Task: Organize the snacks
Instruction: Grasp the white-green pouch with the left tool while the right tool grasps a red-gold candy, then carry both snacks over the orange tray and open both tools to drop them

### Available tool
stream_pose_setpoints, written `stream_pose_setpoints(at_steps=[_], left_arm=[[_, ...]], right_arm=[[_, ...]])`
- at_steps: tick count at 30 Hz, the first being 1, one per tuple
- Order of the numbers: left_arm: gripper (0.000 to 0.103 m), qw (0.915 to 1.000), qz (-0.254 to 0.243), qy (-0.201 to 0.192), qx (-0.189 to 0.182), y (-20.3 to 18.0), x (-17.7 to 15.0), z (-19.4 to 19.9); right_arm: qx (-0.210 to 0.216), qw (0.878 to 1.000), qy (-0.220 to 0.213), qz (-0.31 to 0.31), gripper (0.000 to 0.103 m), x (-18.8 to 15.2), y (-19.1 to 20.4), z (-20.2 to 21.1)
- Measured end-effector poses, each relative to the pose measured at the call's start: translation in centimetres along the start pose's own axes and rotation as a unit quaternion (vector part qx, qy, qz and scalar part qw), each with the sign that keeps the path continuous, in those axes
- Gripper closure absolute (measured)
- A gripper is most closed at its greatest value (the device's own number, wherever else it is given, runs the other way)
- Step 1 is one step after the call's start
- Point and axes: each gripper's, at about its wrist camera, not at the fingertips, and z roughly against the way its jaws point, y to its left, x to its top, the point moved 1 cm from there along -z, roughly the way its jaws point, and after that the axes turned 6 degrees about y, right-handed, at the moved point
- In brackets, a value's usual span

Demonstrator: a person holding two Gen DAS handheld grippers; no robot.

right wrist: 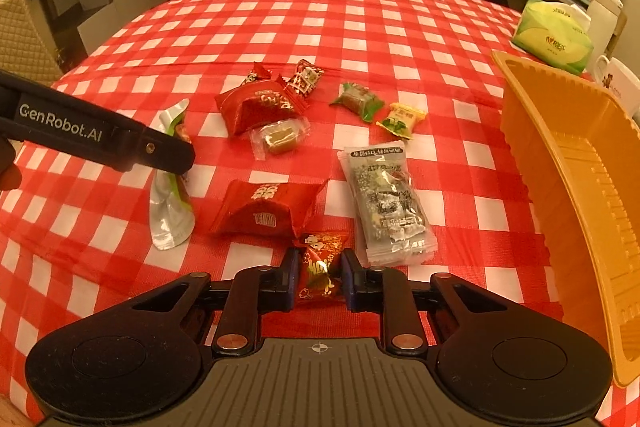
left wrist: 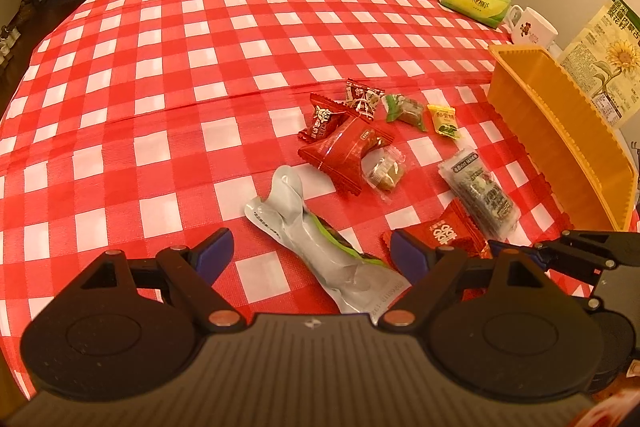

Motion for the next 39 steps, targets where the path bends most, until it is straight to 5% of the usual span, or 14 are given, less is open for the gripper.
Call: stream_pose_setpoints(at_steps=[7,21,39], left_arm=[[0.027,0.9999,0.003,0.013,-0.003,0.3,0.2,-1.1],[0.079,0.9985,-0.038,0.033,-0.02,1.2,0.4,-1.5],[0.08,0.9962,-0.071,0.007,-0.05,1.2,1.2,2.2]], right_arm=[[0.028,0.998,-0.006,-0.055,0.083,0.5,-0.9,1.4],[0.039,0.989,-0.015,-0.145,0.083,0.6,-3.1,3.8],[0.049,0.98,-0.052,-0.185,0.083,1.5,-3.1,6.7]])
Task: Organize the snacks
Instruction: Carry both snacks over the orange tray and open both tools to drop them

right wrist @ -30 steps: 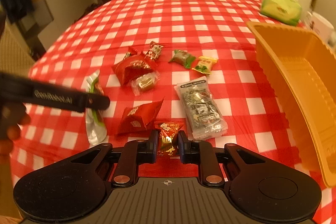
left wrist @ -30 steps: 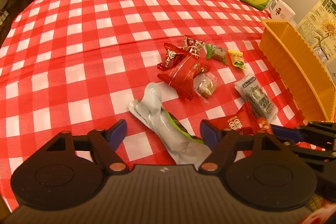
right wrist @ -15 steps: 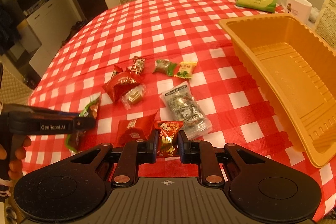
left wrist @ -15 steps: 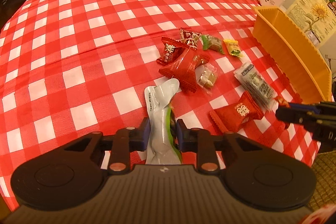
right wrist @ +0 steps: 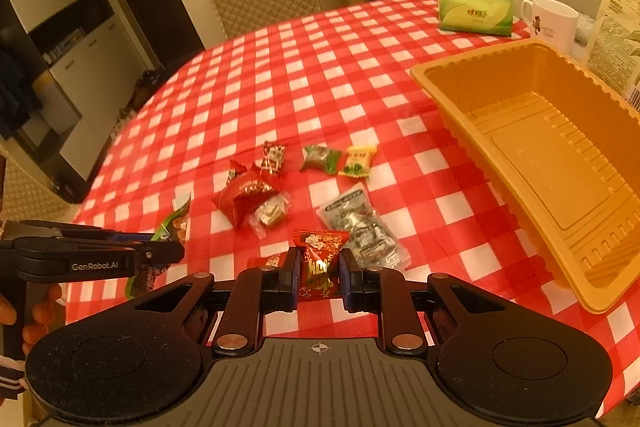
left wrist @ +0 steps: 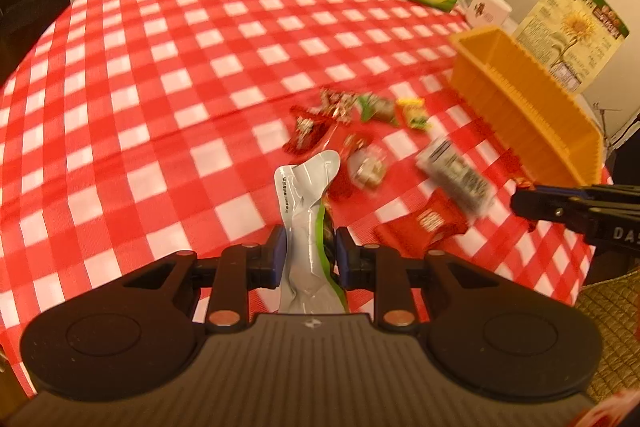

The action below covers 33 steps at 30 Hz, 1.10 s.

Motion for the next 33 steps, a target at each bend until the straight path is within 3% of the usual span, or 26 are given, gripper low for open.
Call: stream_pose_setpoints(at_steps=[6,13,23,33], left_arm=[[0.08,0.9996,-0.007,-0.025,0.003,-3.6,1.1,1.6],[0.08,0.9988,-0.011,-0.046,-0.011,-10.4,2.3,1.9],[0.08,0.9968,-0.029,-0.054,-0.051,-21.9,5.3,-1.3],[0.08,0.9962,-0.045,-0.047,-0.058,-29.0,9.0,-5.7]], right_arm=[[0.007,1.0,-0.019,0.002,0.083,0.8,-2.3,1.7],[0.01,0.999,-0.044,0.003,0.083,1.5,-7.3,5.1],[-0.015,0.998,-0.06,-0.023,0.083,1.3,-16.2,9.3],[-0.029,0.996,-0.076,-0.031,0.083,3.0,-21.7,9.7]])
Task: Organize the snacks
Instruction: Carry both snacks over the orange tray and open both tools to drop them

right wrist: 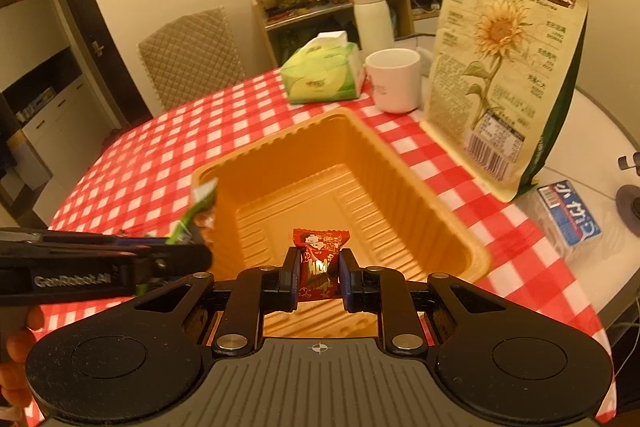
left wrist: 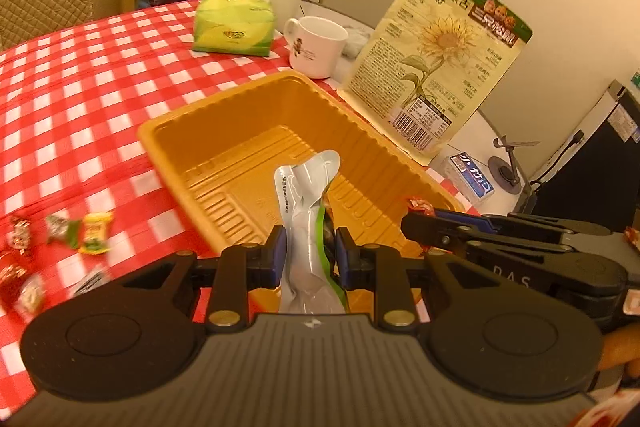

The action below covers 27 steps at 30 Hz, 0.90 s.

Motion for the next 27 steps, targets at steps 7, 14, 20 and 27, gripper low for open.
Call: stream_pose_setpoints(at_steps=[7,14,20,27], left_arm=[[0.08,0.9997,0.0,0.017,0.016,-1.4,1.5,-3.6],[0.08,0.9989,0.0,0.036,0.029,-1.6,1.8,-6.2],[0.08,0.9986,-0.001,0.041,0.034,-1.4,2.0,-7.0],[0.079,0.9986,0.002,0.039,0.037,-0.7,2.1,-6.5]], right_arm=[[-0.005,1.0,0.004,-0.011,0.083,0.7,-2.1,-1.0],[-0.006,1.0,0.011,-0.023,0.083,1.0,-3.5,-1.8],[-0.003,1.0,0.013,-0.026,0.083,1.2,-3.9,-2.1],[0.002,0.999,0.019,-0.028,0.083,1.5,-4.0,-2.7]])
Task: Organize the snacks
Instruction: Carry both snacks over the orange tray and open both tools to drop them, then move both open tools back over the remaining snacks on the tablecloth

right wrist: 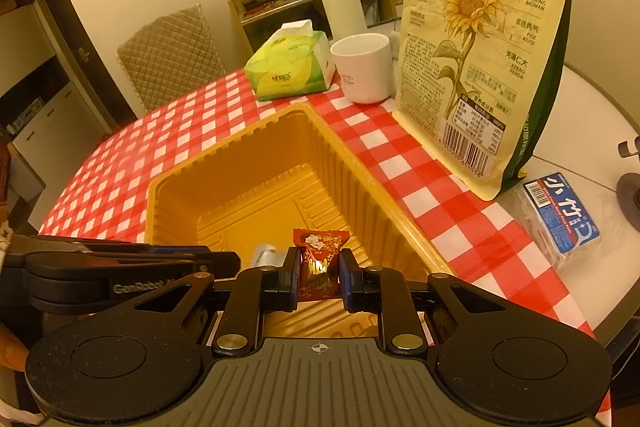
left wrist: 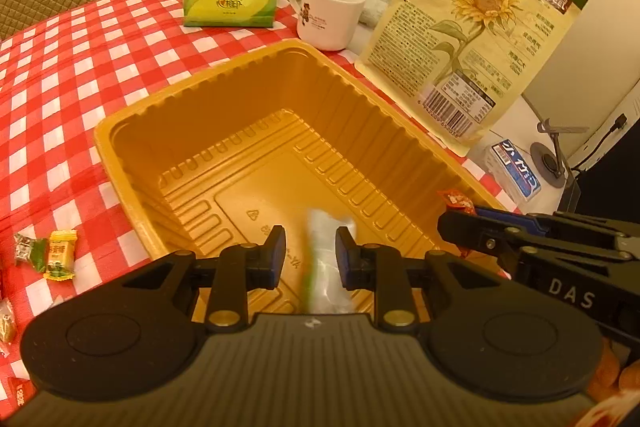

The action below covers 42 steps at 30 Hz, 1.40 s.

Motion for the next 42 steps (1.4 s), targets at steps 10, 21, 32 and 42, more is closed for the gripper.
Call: stream_pose_setpoints(at_steps=[10,21,32,42], left_arm=[[0.068,0.9998,0.001,-0.019,0.001,1.2,-0.5,2.5],[0.052,0.9992,0.01,-0.036,0.009,2.8,-2.6,5.8],[0.05,0.9984,0.026,-0.043,0.026,5.2,-6.5,9.4],[0.05,0.9975,0.047,-0.034,0.042,7.8,-10.8,12.0]], right_arm=[[0.013,1.0,0.007,0.0,0.083,0.3,0.5,-1.4],[0.019,1.0,-0.013,0.003,0.035,-0.1,1.4,0.2],[0.029,0.999,-0.019,0.013,0.03,-1.5,2.9,2.7],[0.056,0.997,-0.004,0.043,0.029,-3.8,5.9,4.2]])
